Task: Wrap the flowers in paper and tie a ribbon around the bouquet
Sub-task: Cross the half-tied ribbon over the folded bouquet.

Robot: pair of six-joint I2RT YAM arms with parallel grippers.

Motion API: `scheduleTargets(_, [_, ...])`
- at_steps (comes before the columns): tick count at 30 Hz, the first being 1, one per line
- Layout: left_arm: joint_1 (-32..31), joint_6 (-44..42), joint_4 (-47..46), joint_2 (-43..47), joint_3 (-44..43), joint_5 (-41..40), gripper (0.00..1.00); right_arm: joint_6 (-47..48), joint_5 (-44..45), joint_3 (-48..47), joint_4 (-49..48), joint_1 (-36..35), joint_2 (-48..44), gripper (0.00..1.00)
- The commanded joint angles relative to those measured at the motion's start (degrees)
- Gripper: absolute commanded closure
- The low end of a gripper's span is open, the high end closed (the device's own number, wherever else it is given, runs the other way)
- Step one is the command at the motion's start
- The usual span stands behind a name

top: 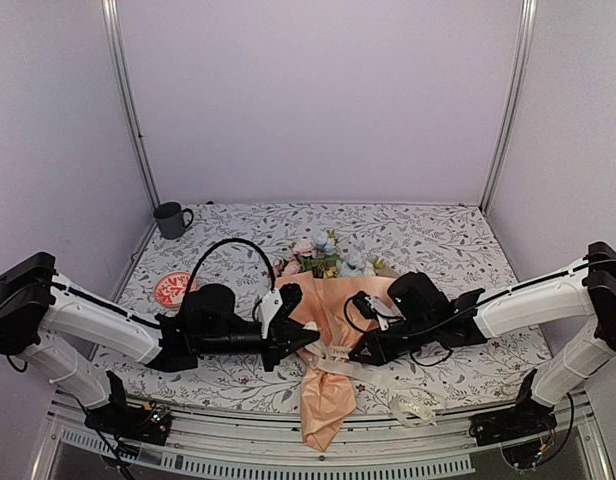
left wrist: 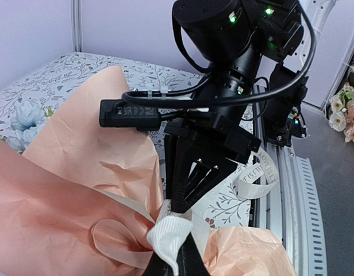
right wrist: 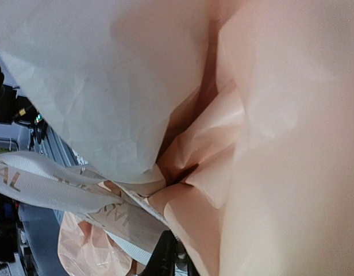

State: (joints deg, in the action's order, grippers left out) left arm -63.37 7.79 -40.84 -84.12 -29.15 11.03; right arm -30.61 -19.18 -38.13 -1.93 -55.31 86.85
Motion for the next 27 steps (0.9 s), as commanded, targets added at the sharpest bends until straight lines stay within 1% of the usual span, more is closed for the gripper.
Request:
scheduleTargets(1, [-0.2,0.4,0.6,-0.1,0.4,-1.3,1.0,0.0,-1.5,0.7,-1.0,-0.4,-0.1,0.99])
scheduleTargets(2, [-0.2,0.7,1.0,-0.1,0.4,-2.1,1.0,0.1,-1.7,0.5,-0.5,-0.4,-0.4,1.0])
scheduleTargets(5, [0.4,3.4,3.6,-0.2,0.2,-7.5,1.0,0.1,-2.4,0.3,0.8,-0.4,-1.8,1.0])
scheduleTargets(7, [1.0,5.2,5.2,-0.6,0.4,-9.5,1.0,0.1,-3.3,0.2,1.5,-0.3,-2.7,1.0])
scheduleTargets(13, [1.3,8.2,6.8,-2.1,0.9,-9.6,1.0,-0.1,-6.0,0.0,1.8,-0.9,-4.8,1.0])
scheduleTargets(19, [1.3,9.9,7.0,-1.0,2.6,-11.5,1.0,-0.6,-7.8,0.0,0.3,-1.0,-7.0,1.0])
scheduleTargets(24, [1.4,12.0,9.7,-1.5,3.0,-14.7,0.97,-0.8,-8.6,0.0,0.0,-1.0,-7.2,1.0])
scheduleTargets(27, [1.4,13.2,11.3,-2.7,2.8,-15.7,0.84,-0.9,-9.5,0.0,-0.7,-1.1,-6.7,1.0])
